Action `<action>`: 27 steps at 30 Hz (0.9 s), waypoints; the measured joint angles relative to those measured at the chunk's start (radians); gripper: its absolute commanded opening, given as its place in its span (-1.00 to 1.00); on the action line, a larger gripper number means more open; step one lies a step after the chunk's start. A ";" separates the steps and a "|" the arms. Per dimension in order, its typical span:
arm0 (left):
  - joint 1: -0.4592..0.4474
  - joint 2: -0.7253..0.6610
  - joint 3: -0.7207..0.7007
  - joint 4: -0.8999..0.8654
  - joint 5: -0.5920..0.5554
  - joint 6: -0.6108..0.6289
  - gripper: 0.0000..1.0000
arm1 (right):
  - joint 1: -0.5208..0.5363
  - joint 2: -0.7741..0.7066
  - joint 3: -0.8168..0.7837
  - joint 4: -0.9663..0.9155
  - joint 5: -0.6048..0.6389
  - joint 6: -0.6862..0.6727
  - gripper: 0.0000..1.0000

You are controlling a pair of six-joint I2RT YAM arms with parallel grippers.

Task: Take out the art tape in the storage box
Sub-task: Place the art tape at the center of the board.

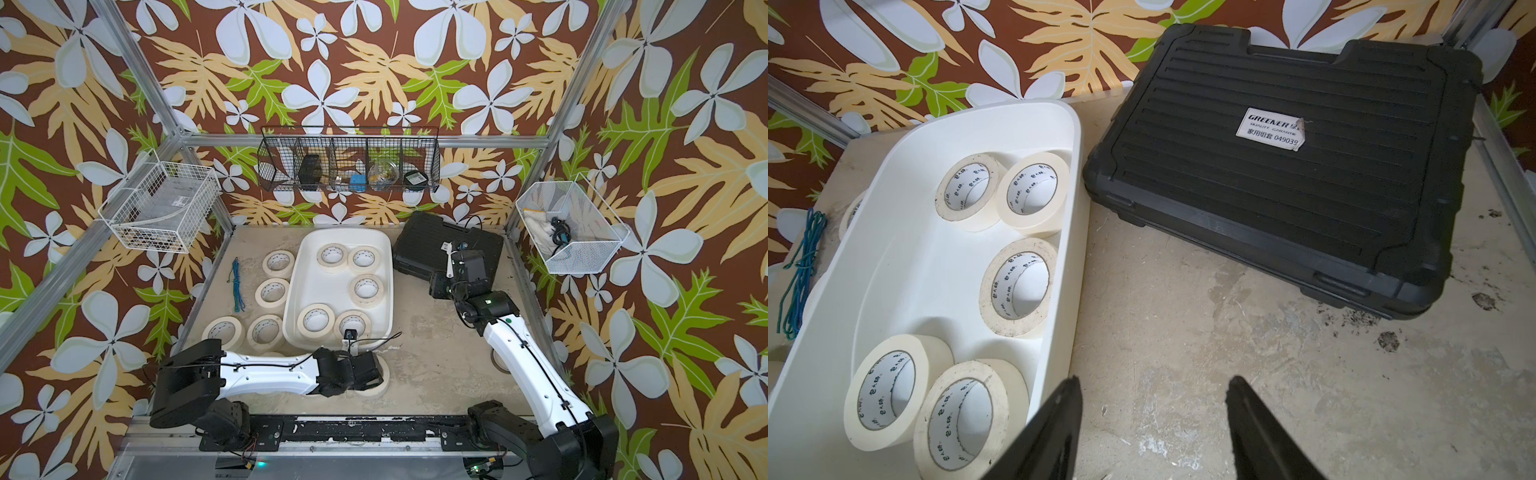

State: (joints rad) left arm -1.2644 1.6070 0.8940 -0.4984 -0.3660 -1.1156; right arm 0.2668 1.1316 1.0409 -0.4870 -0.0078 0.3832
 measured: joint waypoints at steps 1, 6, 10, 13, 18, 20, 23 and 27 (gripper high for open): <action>0.000 0.000 0.001 -0.001 0.000 0.000 -0.38 | 0.000 -0.003 0.000 0.000 -0.004 0.004 0.19; 0.000 -0.018 0.021 -0.021 0.000 0.001 -0.06 | 0.000 -0.008 0.005 0.000 -0.018 0.006 0.19; 0.000 -0.029 0.047 -0.051 0.000 0.017 -0.05 | 0.000 -0.008 0.005 0.000 -0.019 0.007 0.19; 0.000 -0.052 0.053 -0.074 0.001 0.019 -0.04 | 0.000 -0.008 0.006 0.000 -0.022 0.007 0.19; -0.005 -0.064 0.098 -0.118 0.021 0.068 -0.07 | 0.000 -0.010 0.010 0.000 -0.040 0.010 0.19; -0.017 -0.068 0.129 -0.138 0.024 0.094 -0.07 | 0.000 -0.011 0.014 0.000 -0.044 0.010 0.20; -0.032 -0.096 0.192 -0.187 0.012 0.134 -0.02 | 0.000 -0.011 0.016 0.000 -0.056 0.010 0.19; -0.022 -0.117 0.322 -0.247 -0.050 0.203 0.09 | 0.000 -0.011 0.010 0.006 -0.077 0.026 0.18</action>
State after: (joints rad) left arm -1.2861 1.4899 1.2156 -0.7452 -0.4160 -0.9127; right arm 0.2668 1.1210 1.0508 -0.4808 -0.0853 0.4095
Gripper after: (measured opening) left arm 0.550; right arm 0.598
